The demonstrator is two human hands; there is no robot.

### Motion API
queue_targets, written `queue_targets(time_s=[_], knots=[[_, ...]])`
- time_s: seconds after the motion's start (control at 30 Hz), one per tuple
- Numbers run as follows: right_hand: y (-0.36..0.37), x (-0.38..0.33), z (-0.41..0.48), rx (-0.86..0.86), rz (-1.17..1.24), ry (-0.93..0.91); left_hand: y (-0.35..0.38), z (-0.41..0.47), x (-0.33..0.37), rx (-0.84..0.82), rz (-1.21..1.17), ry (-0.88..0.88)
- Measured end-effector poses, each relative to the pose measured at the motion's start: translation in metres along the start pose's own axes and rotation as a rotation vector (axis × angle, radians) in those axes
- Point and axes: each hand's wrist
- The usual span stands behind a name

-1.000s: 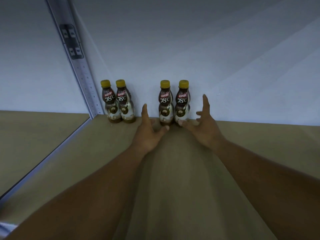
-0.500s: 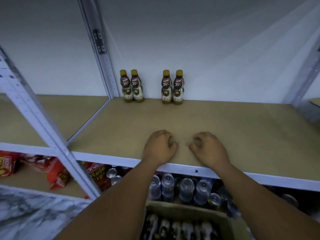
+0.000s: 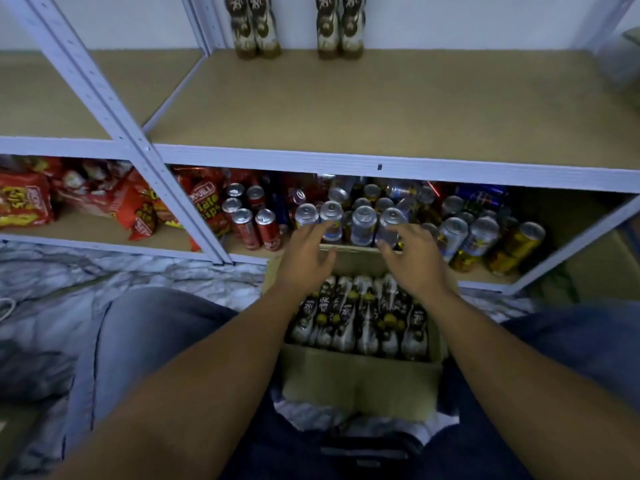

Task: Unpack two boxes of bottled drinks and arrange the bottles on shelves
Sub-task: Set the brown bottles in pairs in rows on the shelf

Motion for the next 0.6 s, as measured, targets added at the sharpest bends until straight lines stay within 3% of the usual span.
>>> queue_targets(time_s=[0.27,0.43,0.6], knots=[[0.026,0.054,-0.054,-0.397,0.06,0.36,0.044,-0.036,-0.042,-0.46,-0.151,-0.448],[0.048,0.08,-0.062,-0.536,0.168,0.535,0.081,-0.045,-0.061,-0.476,-0.267,-0.618],[0.081,0.094,-0.062,-0.518,0.195,0.581,0.111,-0.042,-0.075,-0.52,-0.258,-0.642]])
Point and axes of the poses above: each hand's wrist, its own z-axis towards the middle knuckle, its own y-axis out of the palm, x = y × z, and after that the axes turned 14 degrees about x, right-handed
